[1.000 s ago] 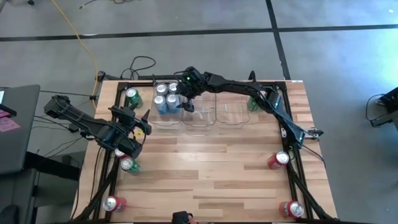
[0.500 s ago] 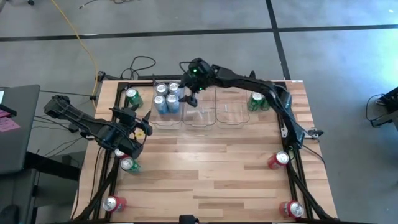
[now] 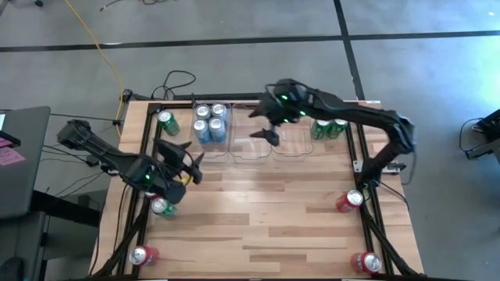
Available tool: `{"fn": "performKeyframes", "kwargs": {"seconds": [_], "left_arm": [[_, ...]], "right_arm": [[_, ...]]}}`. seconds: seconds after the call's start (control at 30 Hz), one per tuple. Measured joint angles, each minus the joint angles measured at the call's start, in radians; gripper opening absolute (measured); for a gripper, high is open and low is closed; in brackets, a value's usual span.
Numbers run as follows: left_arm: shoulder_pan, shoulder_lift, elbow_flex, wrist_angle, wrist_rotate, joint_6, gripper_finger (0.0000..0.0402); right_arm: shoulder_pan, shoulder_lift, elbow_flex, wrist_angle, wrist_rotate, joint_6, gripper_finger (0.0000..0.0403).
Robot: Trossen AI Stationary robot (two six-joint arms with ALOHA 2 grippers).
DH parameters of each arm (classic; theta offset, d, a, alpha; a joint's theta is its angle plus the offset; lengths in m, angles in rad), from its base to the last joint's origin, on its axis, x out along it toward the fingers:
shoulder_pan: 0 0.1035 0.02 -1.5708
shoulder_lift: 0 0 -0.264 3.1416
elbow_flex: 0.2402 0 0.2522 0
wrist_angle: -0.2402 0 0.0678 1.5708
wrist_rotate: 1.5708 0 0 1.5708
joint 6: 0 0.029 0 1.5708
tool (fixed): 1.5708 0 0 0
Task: Sort soda cans
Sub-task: Put the green soda can into the middle transparent bin
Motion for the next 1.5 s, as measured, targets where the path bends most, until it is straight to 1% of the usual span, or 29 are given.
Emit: {"fn": "performKeyframes", "kwargs": {"seconds": [0.1, 0.17, 0.23, 0.3, 0.37, 0.53, 0.67, 0.73, 0.87, 0.97, 1.1, 1.23, 1.37, 1.5], "left_arm": [[0.004, 0.028, 0.0, 0.006, -0.045, 0.0, 0.0276], [0.03, 0.027, 0.0, -0.003, -0.053, -0.014, 0.0276], [0.07, 0.017, 0.0, -0.003, -0.033, -0.027, 0.0277], [0.12, 0.0, 0.0, -0.012, 0.01, -0.061, 0.0277], [0.179, -0.013, 0.0, -0.028, 0.053, -0.079, 0.028], [0.342, -0.021, 0.0, -0.14, 0.081, -0.156, 0.0303], [0.5, -0.021, 0.0, -0.255, 0.142, -0.222, 0.033], [0.583, -0.021, 0.0, -0.291, 0.181, -0.228, 0.0344], [0.735, -0.021, 0.0, -0.297, 0.244, -0.15, 0.0363], [0.853, -0.021, 0.0, -0.27, 0.303, -0.077, 0.0372], [1.013, -0.02, -0.026, -0.178, 0.407, 0.032, 0.038], [1.154, -0.02, -0.082, -0.064, 0.518, 0.114, 0.0381], [1.245, -0.02, -0.125, 0.007, 0.575, 0.166, 0.0381], [1.292, -0.02, -0.153, 0.042, 0.58, 0.204, 0.0381]], "right_arm": [[0.014, -0.11, -0.129, 0.07, 0.002, 0.041, 0.0376], [0.021, -0.177, -0.2, 0.105, 0.003, 0.076, 0.0376], [0.021, -0.235, -0.255, 0.123, 0.004, 0.1, 0.0376], [0.026, -0.28, -0.301, 0.129, 0.005, 0.113, 0.0376], [0.029, -0.314, -0.342, 0.142, 0.005, 0.121, 0.0376], [0.029, -0.367, -0.406, 0.183, 0.004, 0.134, 0.0376], [0.028, -0.37, -0.434, 0.197, 0.004, 0.135, 0.0375], [0.029, -0.362, -0.434, 0.196, 0.004, 0.134, 0.0375], [0.028, -0.344, -0.434, 0.197, 0.004, 0.124, 0.0375], [0.028, -0.338, -0.434, 0.202, 0.004, 0.114, 0.0375], [0.026, -0.329, -0.433, 0.204, 0.003, 0.11, 0.0375], [0.028, -0.326, -0.433, 0.201, 0.001, 0.112, 0.0375], [0.03, -0.326, -0.433, 0.201, 0.001, 0.108, 0.0375], [0.03, -0.326, -0.433, 0.201, 0.0, 0.101, 0.0375]]}}
